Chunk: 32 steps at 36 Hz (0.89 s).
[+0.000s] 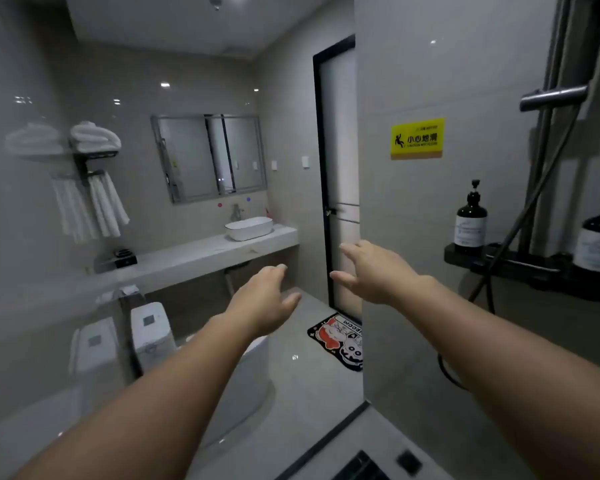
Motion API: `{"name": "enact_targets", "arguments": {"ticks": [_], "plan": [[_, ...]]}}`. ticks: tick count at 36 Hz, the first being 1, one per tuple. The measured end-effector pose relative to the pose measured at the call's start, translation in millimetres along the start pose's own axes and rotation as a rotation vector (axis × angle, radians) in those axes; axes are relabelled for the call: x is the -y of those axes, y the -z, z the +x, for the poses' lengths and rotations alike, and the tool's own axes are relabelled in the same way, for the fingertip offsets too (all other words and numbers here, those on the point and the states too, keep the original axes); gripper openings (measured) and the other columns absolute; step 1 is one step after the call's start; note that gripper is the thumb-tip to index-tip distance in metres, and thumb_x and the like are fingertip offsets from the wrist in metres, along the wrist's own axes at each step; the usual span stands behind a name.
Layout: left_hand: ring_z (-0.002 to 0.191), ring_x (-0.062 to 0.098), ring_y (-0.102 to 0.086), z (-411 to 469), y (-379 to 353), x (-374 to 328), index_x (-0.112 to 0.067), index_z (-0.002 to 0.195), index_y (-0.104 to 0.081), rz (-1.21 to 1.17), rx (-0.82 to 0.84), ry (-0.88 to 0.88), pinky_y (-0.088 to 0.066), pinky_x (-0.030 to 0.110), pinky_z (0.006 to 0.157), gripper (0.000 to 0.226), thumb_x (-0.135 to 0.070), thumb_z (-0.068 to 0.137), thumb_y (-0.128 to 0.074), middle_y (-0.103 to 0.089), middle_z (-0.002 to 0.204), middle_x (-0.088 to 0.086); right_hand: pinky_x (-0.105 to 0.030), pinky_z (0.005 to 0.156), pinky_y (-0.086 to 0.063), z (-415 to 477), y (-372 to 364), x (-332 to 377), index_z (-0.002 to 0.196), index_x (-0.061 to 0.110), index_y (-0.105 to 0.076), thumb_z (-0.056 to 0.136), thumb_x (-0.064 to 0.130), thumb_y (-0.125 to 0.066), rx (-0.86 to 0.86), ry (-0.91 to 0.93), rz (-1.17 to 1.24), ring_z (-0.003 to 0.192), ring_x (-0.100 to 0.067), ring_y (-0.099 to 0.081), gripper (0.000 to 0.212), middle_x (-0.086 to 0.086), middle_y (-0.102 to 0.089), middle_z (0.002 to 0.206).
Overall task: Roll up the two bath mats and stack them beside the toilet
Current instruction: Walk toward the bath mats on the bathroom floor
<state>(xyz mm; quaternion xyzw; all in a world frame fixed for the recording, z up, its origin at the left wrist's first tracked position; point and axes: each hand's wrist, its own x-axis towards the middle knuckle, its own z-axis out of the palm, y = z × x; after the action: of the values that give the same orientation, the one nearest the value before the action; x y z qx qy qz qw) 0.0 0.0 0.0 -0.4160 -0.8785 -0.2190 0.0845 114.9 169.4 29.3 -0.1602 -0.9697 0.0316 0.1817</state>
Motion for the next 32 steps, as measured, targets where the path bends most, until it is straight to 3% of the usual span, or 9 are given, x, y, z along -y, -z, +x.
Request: {"name": "enact_targets", "arguments": {"ticks": [10,17,32], "plan": [[0.132,0.024,-0.041,32,-78,18,-0.015,0.144,-0.031,0.017,0.086,0.053,-0.036,0.038,0.105,0.062,-0.041,0.092,-0.052,-0.039,0.147,0.007,-0.042,0.089,-0.045,19,-82,-43,0.134,0.015,-0.040,0.092,0.051,-0.044,0.114,-0.006,-0.075,0.112,-0.034,-0.053,0.055,-0.014,-0.051,0.128],[0.136,0.025,-0.036,83,-146,42,-0.014,0.145,-0.031,-0.005,0.124,0.108,-0.032,0.038,0.110,0.063,-0.038,0.092,-0.053,-0.036,0.150,0.008,-0.040,0.081,-0.044,69,-156,-96,0.122,0.014,-0.046,0.092,0.052,-0.045,0.187,0.014,-0.024,0.105,-0.036,-0.056,0.048,-0.014,-0.054,0.118],[0.134,0.024,-0.039,160,-244,66,-0.016,0.145,-0.031,-0.044,0.242,0.315,-0.033,0.037,0.109,0.061,-0.039,0.092,-0.053,-0.038,0.148,0.008,-0.041,0.090,-0.045,164,-249,-188,0.134,0.014,-0.042,0.092,0.048,-0.046,0.349,0.093,0.050,0.117,-0.032,-0.050,0.055,-0.012,-0.050,0.132]]}}
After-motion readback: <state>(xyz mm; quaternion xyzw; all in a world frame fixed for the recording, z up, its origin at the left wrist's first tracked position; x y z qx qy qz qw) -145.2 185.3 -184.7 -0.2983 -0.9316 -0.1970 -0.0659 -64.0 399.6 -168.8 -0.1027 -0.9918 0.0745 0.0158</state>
